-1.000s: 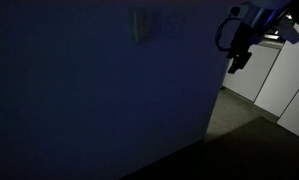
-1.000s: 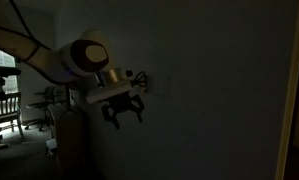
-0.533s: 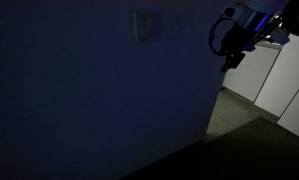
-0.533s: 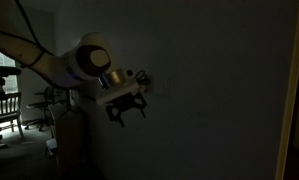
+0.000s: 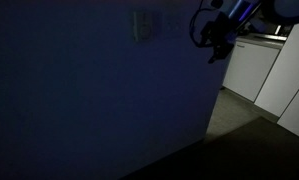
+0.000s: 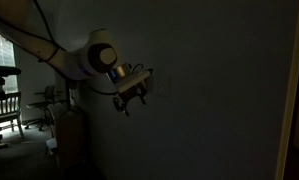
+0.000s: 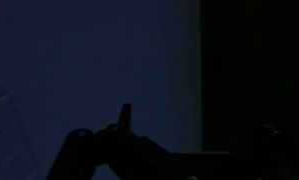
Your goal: Flip the switch on the wall to turn on the light.
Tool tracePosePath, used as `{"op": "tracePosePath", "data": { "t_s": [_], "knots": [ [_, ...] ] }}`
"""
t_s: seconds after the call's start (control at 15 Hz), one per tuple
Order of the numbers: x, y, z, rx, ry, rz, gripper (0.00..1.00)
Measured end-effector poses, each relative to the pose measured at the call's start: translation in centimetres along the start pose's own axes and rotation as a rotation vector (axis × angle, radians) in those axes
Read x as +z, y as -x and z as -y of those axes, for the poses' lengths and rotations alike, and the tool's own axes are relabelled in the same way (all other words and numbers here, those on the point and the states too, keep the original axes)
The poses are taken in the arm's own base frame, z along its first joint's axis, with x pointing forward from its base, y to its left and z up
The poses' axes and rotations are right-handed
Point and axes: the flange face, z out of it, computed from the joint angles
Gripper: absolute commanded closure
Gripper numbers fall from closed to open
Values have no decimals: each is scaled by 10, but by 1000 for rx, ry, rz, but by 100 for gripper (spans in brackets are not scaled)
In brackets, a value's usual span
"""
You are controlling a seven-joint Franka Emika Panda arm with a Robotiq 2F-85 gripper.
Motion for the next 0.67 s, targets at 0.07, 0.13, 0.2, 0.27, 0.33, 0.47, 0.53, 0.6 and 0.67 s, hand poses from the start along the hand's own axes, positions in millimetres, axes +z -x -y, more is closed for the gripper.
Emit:
{"op": "tracePosePath", "data": {
  "t_s": [0.07, 0.13, 0.2, 0.27, 0.33, 0.47, 0.53, 0.6, 0.67],
  "knots": [
    [1, -4, -4, -41, -9, -26, 0],
    [2, -8, -7, -71, -15, -46, 0],
    [4, -10, -8, -86, -18, -53, 0],
    [5, -12, -8, -92, -19, -55, 0],
    [5, -13, -8, -92, -20, -55, 0],
    [5, -12, -8, -98, -1, -22, 0],
    [6, -11, -9, -112, 21, 12, 0],
    [8, -9, -11, -127, 48, 43, 0],
    [11, -8, -13, -141, 69, 67, 0]
  ]
}}
